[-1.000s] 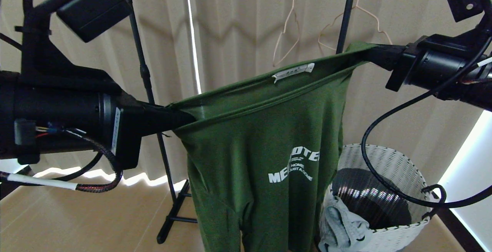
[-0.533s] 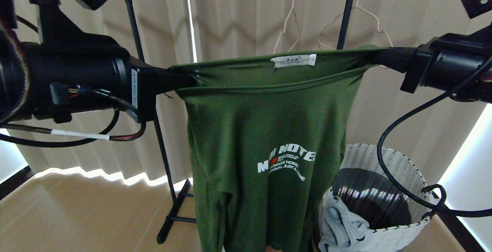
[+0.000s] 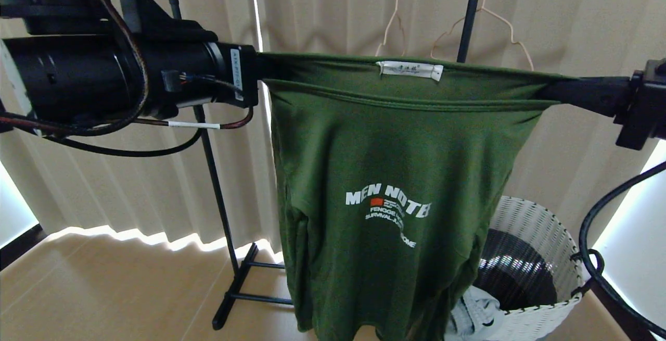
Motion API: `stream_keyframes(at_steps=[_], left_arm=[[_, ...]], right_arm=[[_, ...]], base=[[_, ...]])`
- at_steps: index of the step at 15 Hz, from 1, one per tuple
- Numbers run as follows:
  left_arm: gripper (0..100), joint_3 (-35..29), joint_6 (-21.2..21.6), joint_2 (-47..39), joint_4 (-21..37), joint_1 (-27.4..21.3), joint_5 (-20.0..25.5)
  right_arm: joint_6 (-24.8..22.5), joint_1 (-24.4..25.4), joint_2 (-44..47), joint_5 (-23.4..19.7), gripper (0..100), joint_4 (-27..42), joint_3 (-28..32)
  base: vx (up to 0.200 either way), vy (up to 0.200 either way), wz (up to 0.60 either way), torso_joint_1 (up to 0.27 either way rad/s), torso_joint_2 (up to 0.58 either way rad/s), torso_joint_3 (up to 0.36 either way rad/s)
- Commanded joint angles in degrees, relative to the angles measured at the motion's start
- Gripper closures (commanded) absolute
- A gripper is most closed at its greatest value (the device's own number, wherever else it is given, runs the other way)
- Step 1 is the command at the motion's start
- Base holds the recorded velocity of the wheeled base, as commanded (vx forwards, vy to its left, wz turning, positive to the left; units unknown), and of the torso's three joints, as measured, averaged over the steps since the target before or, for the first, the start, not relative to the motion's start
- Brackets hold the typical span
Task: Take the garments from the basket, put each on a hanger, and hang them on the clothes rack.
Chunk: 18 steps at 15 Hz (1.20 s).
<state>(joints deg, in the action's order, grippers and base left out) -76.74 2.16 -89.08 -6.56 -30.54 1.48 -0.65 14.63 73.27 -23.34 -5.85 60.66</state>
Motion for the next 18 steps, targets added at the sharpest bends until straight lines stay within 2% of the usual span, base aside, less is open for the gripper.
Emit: stream_keyframes(at_steps=[1, 3, 6, 8, 11, 13, 14, 16, 18], left_arm=[[100, -1.5, -0.6, -2.1, 0.0, -0.6, -0.3], [100, -0.9, -0.6, -1.9, 0.2, -0.6, -0.5], [100, 2.0, 0.0, 0.0, 1.4, -0.6, -0.4], [100, 4.4, 1.7, 1.8, 2.2, -0.6, -0.2], [100, 5.2, 2.1, 5.1, 7.2, -2.2, 0.8], [100, 7.2, 1.6, 10.2, 10.5, -4.5, 5.3], [100, 9.1, 1.5, 11.9, 10.5, -5.2, 7.3], [100, 12.1, 1.7, 12.8, 9.2, -6.0, 7.8], [100, 10.8, 1.6, 12.3, 5.9, -6.0, 7.8]], right_arm=[[-0.1, 1.4, -3.7, -0.2, 100, 0.8, -1.9], [-0.2, 2.4, -4.2, -0.1, 100, 0.8, -2.6], [-5.9, 2.1, -3.6, 0.1, 100, 0.6, -3.4], [-7.9, 2.0, -3.5, 0.7, 100, -0.2, -3.4], [-7.8, 2.0, -0.3, 4.4, 100, -5.3, -3.0], [-7.3, 2.0, 1.9, 6.5, 100, -9.9, -3.2], [-6.6, 2.1, 1.8, 6.6, 100, -10.3, -3.3], [-2.9, 2.1, 1.0, 6.6, 100, -10.4, -3.4], [-1.8, 2.1, 0.4, 6.6, 100, -10.4, -4.0]], base=[[0.0, 0.0, 0.0, 0.0, 0.0, 0.0], [0.0, 0.0, 0.0, 0.0, 0.0, 0.0], [0.0, 0.0, 0.0, 0.0, 0.0, 0.0], [0.0, 0.0, 0.0, 0.0, 0.0, 0.0], [0.0, 0.0, 0.0, 0.0, 0.0, 0.0], [0.0, 0.0, 0.0, 0.0, 0.0, 0.0], [0.0, 0.0, 0.0, 0.0, 0.0, 0.0], [0.0, 0.0, 0.0, 0.0, 0.0, 0.0], [0.0, 0.0, 0.0, 0.0, 0.0, 0.0]])
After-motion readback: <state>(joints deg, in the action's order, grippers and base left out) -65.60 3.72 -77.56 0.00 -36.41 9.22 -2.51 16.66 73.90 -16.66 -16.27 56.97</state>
